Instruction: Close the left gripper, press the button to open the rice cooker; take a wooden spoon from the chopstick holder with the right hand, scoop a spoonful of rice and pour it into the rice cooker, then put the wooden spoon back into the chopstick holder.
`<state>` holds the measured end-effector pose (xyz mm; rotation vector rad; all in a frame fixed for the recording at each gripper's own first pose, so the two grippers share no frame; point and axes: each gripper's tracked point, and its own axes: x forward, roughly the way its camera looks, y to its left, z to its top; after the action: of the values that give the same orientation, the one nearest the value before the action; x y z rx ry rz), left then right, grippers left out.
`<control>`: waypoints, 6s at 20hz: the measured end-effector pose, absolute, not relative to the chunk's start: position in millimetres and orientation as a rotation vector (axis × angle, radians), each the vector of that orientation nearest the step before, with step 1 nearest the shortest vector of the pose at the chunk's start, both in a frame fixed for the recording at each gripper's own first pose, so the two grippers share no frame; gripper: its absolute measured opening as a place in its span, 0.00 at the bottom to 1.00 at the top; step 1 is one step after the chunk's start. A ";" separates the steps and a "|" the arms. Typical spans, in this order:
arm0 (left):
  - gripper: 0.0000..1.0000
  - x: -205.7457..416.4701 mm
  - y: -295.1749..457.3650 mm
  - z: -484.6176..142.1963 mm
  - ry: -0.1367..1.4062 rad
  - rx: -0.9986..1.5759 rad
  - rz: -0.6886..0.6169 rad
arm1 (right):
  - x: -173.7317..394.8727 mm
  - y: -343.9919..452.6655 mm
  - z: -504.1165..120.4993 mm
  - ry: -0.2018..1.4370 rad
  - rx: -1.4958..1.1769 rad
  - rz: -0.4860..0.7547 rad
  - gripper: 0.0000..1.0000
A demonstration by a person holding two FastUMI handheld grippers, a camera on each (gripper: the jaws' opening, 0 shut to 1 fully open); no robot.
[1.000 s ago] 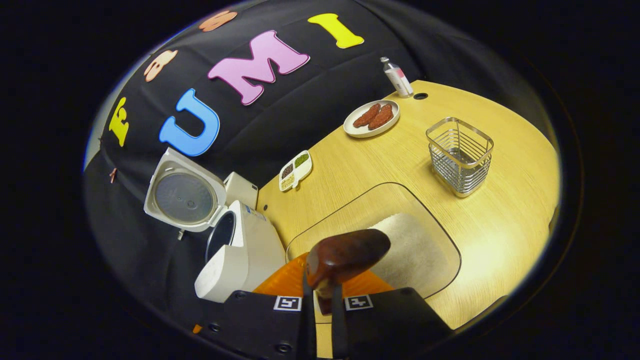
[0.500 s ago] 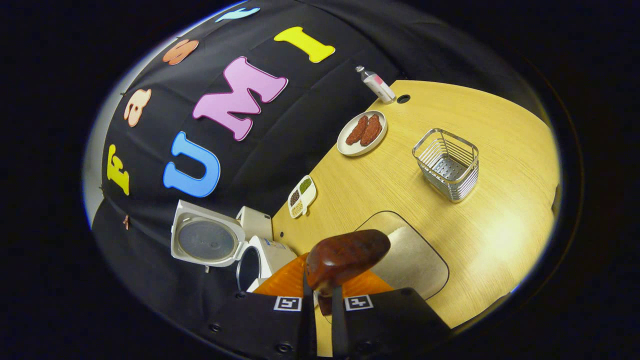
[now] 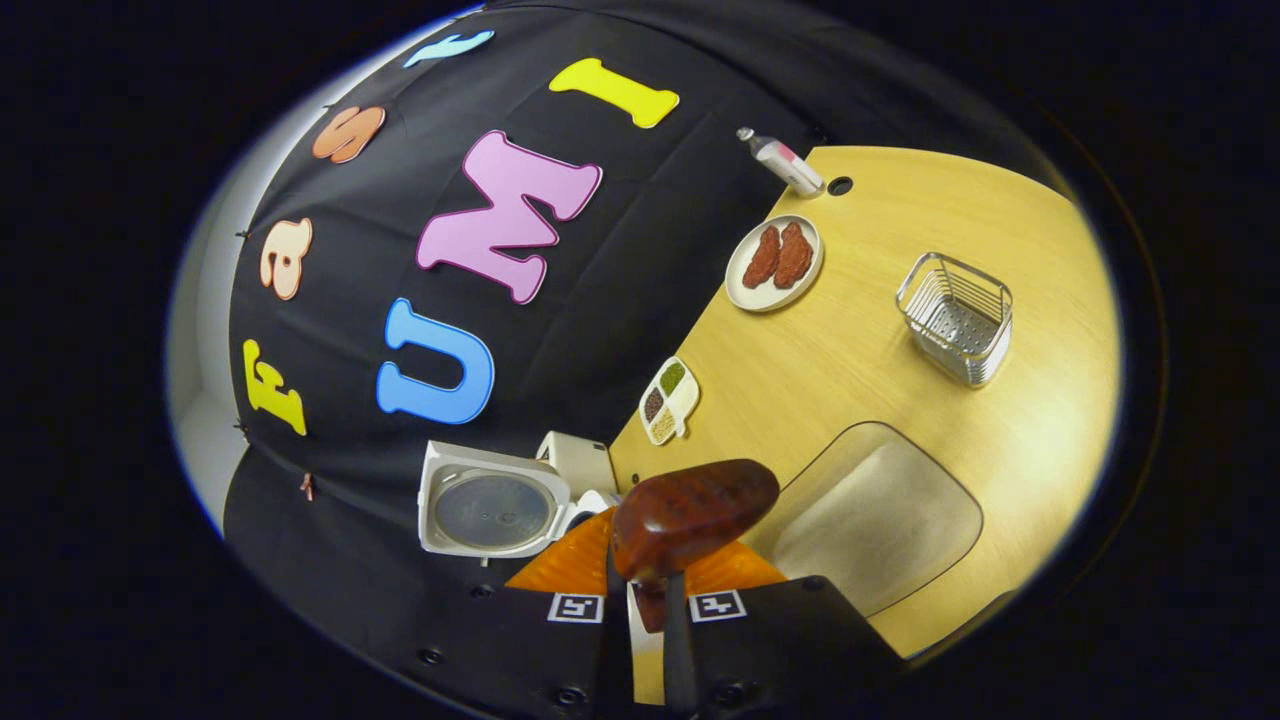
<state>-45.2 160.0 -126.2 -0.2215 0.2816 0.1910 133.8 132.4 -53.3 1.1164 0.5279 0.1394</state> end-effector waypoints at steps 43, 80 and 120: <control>0.95 -76.7 253.9 -164.9 0.321 -0.328 0.354 | 198.0 478.7 -43.5 0.034 -0.255 0.707 0.16; 0.95 3.4 106.7 -85.6 0.243 -0.157 0.173 | 228.3 87.7 77.4 -0.025 0.083 0.282 0.16; 0.95 27.9 26.1 -92.9 0.309 -0.114 0.267 | 216.9 -129.7 -204.6 0.465 0.461 -0.061 0.22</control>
<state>27.9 26.1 -92.9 -0.1136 0.3088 0.2670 216.9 -129.7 -204.6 0.4606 0.4647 -0.0613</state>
